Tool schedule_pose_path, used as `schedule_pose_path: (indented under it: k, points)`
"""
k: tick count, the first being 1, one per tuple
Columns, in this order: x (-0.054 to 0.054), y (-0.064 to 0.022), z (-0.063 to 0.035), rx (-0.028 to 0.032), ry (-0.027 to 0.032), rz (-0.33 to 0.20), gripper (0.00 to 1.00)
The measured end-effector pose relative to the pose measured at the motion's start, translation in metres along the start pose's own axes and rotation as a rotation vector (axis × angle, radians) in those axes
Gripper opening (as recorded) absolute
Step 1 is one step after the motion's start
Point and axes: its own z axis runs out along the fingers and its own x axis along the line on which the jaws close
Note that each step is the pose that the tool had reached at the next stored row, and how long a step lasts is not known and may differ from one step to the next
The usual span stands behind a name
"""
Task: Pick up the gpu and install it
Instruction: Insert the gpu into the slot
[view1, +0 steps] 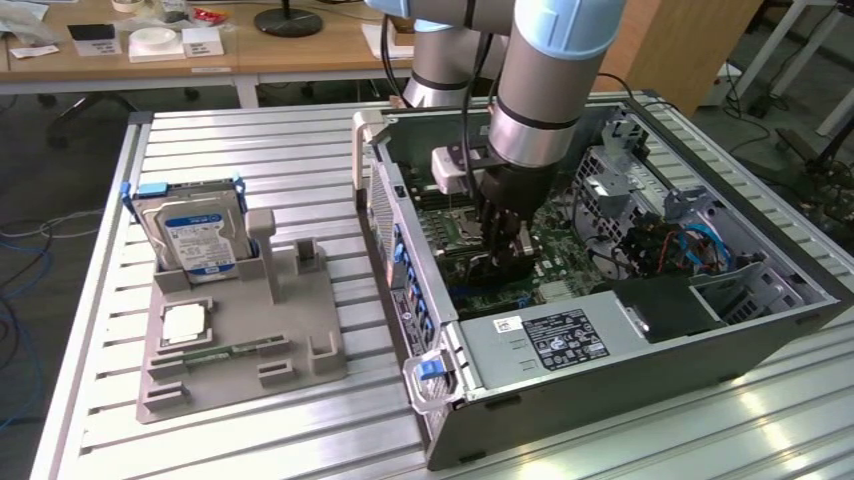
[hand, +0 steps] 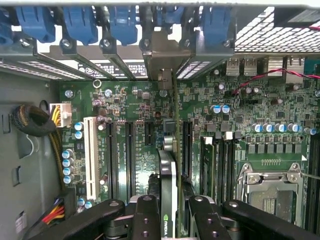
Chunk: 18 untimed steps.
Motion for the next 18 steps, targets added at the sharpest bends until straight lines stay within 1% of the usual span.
schedule_pose_path:
  k: [15, 18]
  points:
    - [0.0, 0.0003, 0.0014, 0.0, 0.0, 0.0, 0.27]
    - [0.0, 0.0014, 0.0014, 0.0005, 0.0, 0.0, 0.27]
